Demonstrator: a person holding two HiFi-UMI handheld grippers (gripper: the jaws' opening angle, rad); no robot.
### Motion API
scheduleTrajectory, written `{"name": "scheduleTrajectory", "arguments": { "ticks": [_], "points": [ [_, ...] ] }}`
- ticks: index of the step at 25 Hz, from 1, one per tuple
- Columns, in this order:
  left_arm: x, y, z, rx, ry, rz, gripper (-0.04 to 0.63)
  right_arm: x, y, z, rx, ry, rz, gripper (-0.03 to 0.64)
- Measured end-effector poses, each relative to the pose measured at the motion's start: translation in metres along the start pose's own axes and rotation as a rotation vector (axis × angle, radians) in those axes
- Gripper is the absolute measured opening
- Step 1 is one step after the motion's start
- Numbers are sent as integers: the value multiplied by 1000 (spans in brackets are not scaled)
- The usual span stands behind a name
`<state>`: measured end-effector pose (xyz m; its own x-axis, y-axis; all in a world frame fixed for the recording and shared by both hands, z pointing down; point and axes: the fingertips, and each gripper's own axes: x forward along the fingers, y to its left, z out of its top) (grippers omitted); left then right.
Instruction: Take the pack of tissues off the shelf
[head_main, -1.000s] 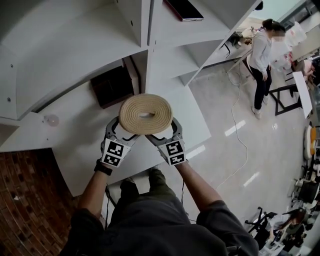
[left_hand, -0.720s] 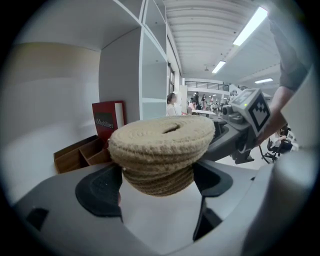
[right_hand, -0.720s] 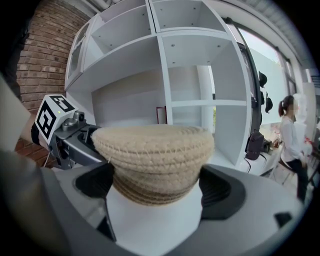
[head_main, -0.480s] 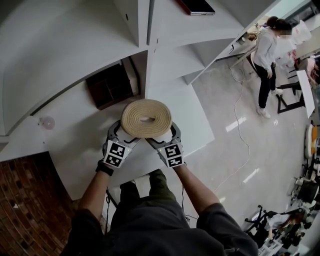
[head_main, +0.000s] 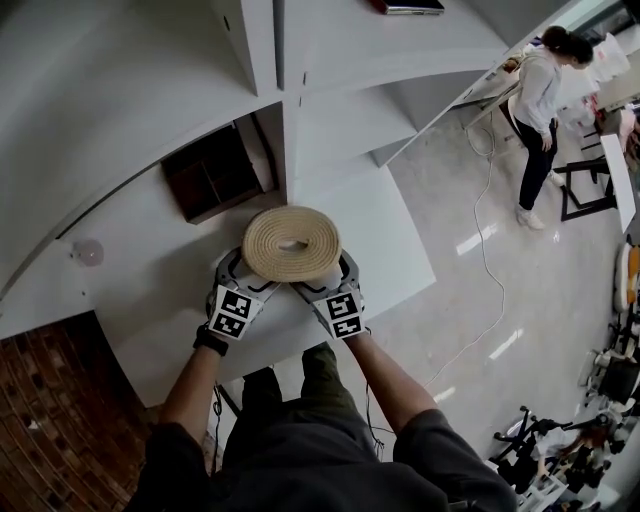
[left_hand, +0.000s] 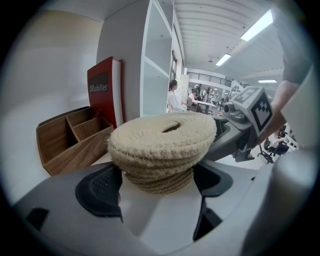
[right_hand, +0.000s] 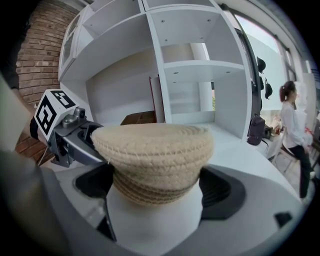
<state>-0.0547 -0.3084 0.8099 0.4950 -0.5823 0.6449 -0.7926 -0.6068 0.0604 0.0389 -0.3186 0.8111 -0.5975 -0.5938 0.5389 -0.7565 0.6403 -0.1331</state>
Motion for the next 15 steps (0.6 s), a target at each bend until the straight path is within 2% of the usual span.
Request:
{"name": "scheduleTrajectory", "arguments": {
  "ticks": [15],
  "points": [
    [14, -6, -32, 75, 61, 34, 443, 6, 3, -30, -79, 37, 0, 540]
  ]
}}
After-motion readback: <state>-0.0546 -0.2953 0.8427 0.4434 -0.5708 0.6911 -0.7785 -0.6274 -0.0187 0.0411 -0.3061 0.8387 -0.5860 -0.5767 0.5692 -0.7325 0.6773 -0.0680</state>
